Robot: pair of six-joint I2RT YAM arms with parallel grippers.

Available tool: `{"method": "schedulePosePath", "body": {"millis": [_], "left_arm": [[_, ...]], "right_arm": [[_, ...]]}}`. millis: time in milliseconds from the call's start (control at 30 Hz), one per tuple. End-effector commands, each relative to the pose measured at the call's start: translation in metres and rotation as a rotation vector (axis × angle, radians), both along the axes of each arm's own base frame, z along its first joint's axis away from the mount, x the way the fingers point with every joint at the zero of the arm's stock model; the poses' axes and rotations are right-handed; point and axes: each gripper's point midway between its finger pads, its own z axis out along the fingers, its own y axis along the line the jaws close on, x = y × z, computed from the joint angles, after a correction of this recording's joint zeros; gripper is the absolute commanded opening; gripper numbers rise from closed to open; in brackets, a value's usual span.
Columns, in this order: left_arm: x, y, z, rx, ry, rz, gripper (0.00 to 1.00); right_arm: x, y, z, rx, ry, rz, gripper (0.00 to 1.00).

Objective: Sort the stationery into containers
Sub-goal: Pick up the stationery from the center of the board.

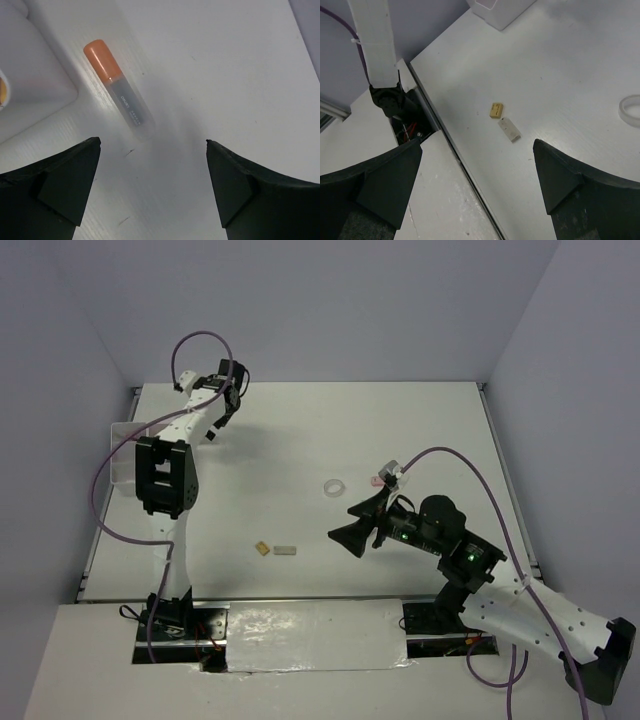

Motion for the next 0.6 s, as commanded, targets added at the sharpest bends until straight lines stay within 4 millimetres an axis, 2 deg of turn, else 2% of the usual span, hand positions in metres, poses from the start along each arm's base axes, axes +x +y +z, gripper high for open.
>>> {"method": "schedulePosePath", "body": {"millis": [0,167,300,533,567], "left_arm": [[-0.01,-0.002,-0.02,-0.031,0.043,0.122,0.99],[-0.011,0.0,-0.043,-0.026,0.08,0.163,0.99],[-0.027,0.006,-0.064,-0.019,0.129,0.21,0.99],[-0.035,0.021,-0.086,-0.027,0.156,0.234,0.98],[-0.032,0.024,-0.084,-0.026,0.154,0.236,0.98]], "right_arm": [[0.002,0.003,0.007,0.019,-0.031,0.009,1.0],[0.002,0.004,0.004,0.013,-0.027,0.013,1.0],[0.002,0.004,0.003,0.013,-0.027,0.011,1.0],[0.001,0.005,0.001,0.014,-0.026,0.023,1.0],[0.001,0.005,0.001,0.011,-0.022,0.025,1.0]]}}
